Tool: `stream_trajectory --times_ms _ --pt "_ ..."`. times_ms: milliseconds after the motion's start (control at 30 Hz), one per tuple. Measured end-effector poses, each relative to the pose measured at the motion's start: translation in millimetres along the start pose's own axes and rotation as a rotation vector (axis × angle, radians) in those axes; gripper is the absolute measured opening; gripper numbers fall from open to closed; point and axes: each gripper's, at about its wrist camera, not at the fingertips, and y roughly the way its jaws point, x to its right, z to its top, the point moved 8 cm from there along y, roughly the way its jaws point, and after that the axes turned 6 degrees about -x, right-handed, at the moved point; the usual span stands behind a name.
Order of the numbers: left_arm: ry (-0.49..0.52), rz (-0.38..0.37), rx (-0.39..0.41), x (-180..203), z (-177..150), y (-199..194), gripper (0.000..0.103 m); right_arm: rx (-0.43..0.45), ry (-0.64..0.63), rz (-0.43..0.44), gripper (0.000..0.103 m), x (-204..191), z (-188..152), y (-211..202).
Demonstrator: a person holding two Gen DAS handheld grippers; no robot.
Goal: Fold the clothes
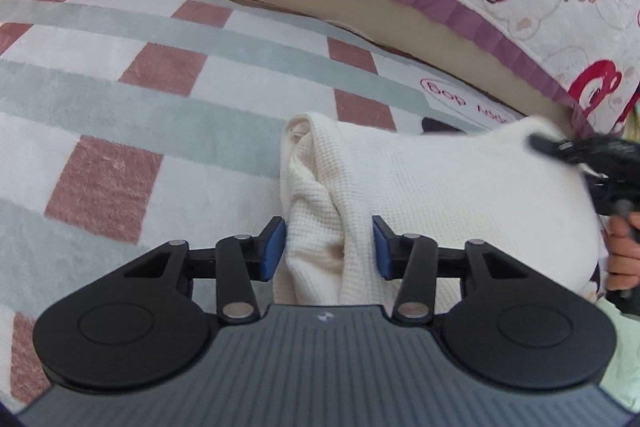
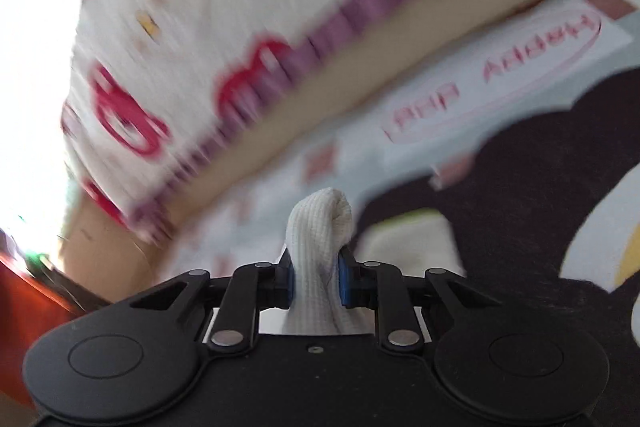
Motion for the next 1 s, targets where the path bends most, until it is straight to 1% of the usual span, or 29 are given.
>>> stream_trajectory --times_ms 33,100,133,167,200,233,300,367,400,433,467,500,533,567,600,667,700,767,800,833,867,900,933,967,1000 --pt "0.006 0.005 0.007 1 1 -1 0.044 0.014 -0.017 -0.017 0.021 -4 -2 -8" --pt "0.026 0.029 0.022 2 2 -1 0.044 -0.006 -0.101 -0.168 0.022 3 -11 -9" --pt "0.032 0.048 0.028 4 2 -1 0.044 -0.024 -0.124 -0.228 0.026 14 -15 -1" --pt "0.038 0.071 0.032 5 2 -1 0.044 -0.042 -0.147 -0.288 0.040 24 -19 7" --pt "0.045 0.093 0.038 7 2 -2 0.044 -0.052 -0.153 -0.329 0.045 32 -21 13" --pt "0.054 0.114 0.044 9 3 -4 0.044 -0.043 -0.122 -0.326 0.047 35 -19 14" --pt "0.093 0.187 0.074 11 6 -9 0.044 -0.026 -0.065 -0.322 0.049 41 -15 15" --pt "0.138 0.269 0.107 12 10 -16 0.043 -0.019 -0.084 -0.333 0.049 41 -16 19" --pt "0.160 0.310 0.124 13 12 -19 0.038 -0.009 -0.114 -0.340 0.049 40 -14 20" --pt "0.182 0.362 0.129 11 14 -21 0.029 0.008 -0.142 -0.344 0.048 38 -12 20" --pt "0.189 0.384 0.121 7 14 -22 0.030 0.028 -0.169 -0.343 0.037 35 -8 20" --pt "0.183 0.374 0.112 3 14 -23 0.030 0.044 -0.192 -0.338 0.029 32 -5 20" --pt "0.161 0.337 0.118 2 15 -26 0.029 0.047 -0.210 -0.330 0.028 27 -1 21" --pt "0.124 0.278 0.136 2 17 -31 0.029 0.039 -0.236 -0.335 0.027 23 0 23" --pt "0.121 0.229 0.161 9 20 -36 0.029 0.031 -0.262 -0.339 0.026 19 1 25" --pt "0.170 0.146 0.222 31 26 -45 0.029 0.005 -0.304 -0.356 0.026 18 2 30" --pt "0.181 0.093 0.223 42 26 -46 0.029 -0.009 -0.304 -0.361 0.025 22 2 32" --pt "0.185 -0.030 0.178 63 22 -41 0.032 -0.020 -0.295 -0.362 0.026 31 3 32" --pt "0.170 -0.047 0.141 69 18 -34 0.031 -0.017 -0.297 -0.376 0.027 33 3 30" --pt "0.143 -0.014 0.087 69 11 -24 0.031 -0.011 -0.310 -0.402 0.027 34 4 29" --pt "0.117 0.021 0.041 67 4 -14 0.029 -0.001 -0.349 -0.460 0.026 32 5 27" --pt "0.090 0.031 0.019 65 -2 -7 0.029 0.011 -0.386 -0.501 0.025 27 5 23" --pt "0.060 0.028 0.007 62 -7 -1 0.029 0.030 -0.417 -0.504 0.023 17 4 16" --pt "0.032 0.021 -0.003 60 -11 3 0.028 0.049 -0.449 -0.507 0.011 7 4 9" --pt "0.012 0.013 -0.010 57 -13 6 0.029 0.067 -0.480 -0.510 0.014 -3 3 2"
